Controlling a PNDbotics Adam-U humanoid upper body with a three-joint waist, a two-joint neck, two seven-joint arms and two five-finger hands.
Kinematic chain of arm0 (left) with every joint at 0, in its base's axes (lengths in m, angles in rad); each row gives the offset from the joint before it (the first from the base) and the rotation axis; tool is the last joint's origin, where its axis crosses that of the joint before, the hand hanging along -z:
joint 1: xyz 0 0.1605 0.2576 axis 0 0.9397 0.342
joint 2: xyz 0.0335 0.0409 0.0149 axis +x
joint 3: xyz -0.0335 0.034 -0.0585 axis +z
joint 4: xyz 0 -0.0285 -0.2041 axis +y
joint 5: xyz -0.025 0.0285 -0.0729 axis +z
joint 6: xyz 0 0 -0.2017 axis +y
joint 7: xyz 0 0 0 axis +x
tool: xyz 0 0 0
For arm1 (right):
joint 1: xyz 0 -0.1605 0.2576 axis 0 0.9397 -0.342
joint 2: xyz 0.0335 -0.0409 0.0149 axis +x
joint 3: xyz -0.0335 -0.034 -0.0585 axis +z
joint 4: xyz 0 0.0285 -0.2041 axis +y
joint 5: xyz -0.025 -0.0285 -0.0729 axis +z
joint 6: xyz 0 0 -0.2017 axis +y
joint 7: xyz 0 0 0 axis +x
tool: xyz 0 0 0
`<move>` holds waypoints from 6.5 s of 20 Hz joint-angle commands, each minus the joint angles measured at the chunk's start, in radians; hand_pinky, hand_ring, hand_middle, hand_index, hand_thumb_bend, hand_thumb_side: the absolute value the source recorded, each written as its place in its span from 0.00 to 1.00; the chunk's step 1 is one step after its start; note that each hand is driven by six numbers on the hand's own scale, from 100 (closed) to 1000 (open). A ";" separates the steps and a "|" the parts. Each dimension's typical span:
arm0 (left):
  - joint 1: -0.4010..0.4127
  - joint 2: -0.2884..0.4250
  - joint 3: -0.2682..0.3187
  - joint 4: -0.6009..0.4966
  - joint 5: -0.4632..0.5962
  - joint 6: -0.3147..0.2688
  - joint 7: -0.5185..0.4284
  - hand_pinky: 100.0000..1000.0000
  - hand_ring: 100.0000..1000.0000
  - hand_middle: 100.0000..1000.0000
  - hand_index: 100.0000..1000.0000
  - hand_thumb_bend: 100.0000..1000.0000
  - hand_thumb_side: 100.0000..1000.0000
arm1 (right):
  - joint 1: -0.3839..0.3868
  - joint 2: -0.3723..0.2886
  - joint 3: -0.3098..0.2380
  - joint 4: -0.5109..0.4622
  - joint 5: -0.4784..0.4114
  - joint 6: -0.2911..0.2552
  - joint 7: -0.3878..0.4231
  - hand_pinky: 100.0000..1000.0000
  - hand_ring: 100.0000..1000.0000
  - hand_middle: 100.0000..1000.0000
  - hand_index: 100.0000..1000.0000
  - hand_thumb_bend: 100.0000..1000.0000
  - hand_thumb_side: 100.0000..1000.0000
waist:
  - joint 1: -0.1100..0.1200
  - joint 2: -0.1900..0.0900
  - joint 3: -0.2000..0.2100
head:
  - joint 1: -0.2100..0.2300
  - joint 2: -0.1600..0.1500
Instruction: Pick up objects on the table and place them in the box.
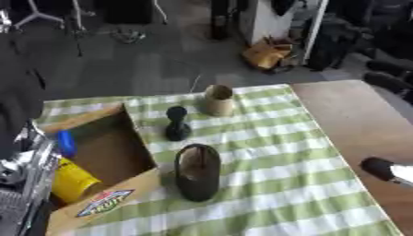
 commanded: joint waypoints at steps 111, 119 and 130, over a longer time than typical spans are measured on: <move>0.063 0.004 -0.010 -0.013 0.165 -0.013 0.044 0.89 1.00 0.87 0.82 0.14 1.00 | -0.395 -0.002 0.268 0.132 0.076 0.419 0.818 0.97 1.00 0.97 1.00 0.91 0.60 | -0.136 0.141 0.359 | -0.498 -0.115; 0.088 -0.004 -0.013 -0.013 0.162 -0.014 0.036 0.89 1.00 0.87 0.82 0.14 1.00 | -0.387 -0.010 0.261 0.065 0.026 0.440 0.886 0.96 1.00 0.97 1.00 0.90 0.61 | -0.140 0.109 0.336 | -0.525 -0.072; 0.104 -0.017 -0.022 -0.013 0.171 -0.023 0.025 0.89 1.00 0.87 0.82 0.15 1.00 | -0.389 -0.011 0.254 0.023 0.013 0.442 0.854 0.94 1.00 0.97 1.00 0.93 0.63 | -0.149 0.099 0.333 | -0.543 -0.074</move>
